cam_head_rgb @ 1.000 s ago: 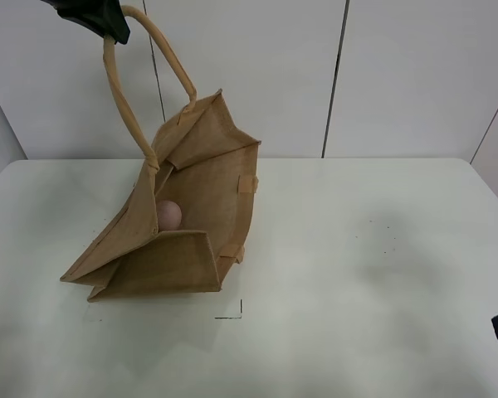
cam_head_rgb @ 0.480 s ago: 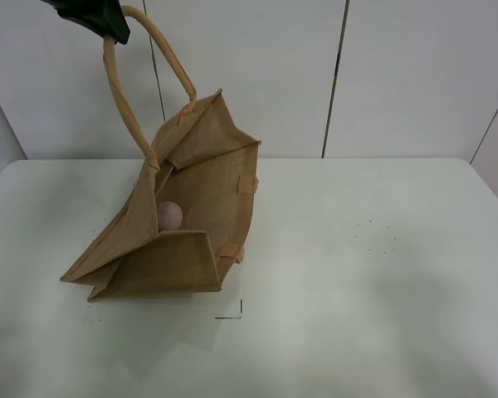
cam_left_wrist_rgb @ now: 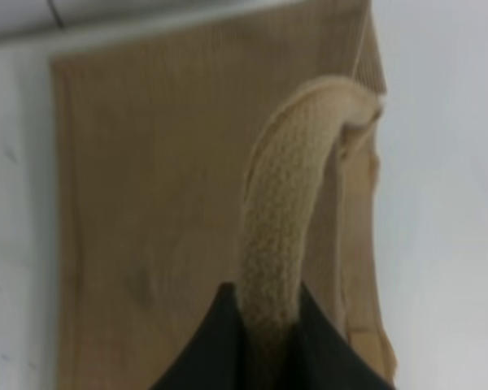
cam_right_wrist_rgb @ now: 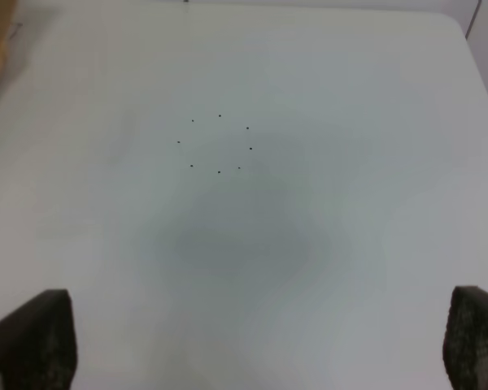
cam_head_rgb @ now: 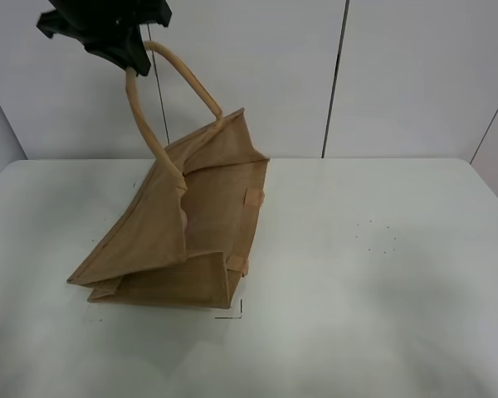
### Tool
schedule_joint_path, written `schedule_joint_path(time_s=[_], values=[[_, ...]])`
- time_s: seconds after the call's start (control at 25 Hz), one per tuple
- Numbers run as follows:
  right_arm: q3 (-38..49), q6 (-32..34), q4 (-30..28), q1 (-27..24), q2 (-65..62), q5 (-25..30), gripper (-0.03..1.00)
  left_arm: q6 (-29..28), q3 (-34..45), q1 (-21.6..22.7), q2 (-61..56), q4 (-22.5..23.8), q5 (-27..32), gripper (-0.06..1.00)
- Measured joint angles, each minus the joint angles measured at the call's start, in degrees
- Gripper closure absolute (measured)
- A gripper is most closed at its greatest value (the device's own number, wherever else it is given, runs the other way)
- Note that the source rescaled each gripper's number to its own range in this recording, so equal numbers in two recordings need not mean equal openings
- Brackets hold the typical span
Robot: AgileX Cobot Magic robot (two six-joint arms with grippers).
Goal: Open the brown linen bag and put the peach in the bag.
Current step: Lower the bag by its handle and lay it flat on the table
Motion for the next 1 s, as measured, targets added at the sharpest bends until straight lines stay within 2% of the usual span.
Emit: schedule_joint_path(time_s=[0.28,0.48,0.84,0.92,1.0], values=[[0.0,0.0,0.0,0.0,0.0,0.0,-0.03,0.19,0.66,0.0,9.68,-4.78,-0.36,0.94],[0.0,0.0,0.0,0.0,0.0,0.0,-0.03,2.78,0.73,0.0,16.65,-8.4,-0.99,0.94],[0.0,0.0,0.0,0.0,0.0,0.0,-0.03,4.22,1.12,0.0,27.14,-10.74,-2.8,0.94],[0.0,0.0,0.0,0.0,0.0,0.0,-0.03,5.62,1.19,0.0,27.35,-10.77,-3.17,0.85],[0.0,0.0,0.0,0.0,0.0,0.0,-0.03,6.63,1.25,-0.04,27.35,-11.23,-3.01,0.61]])
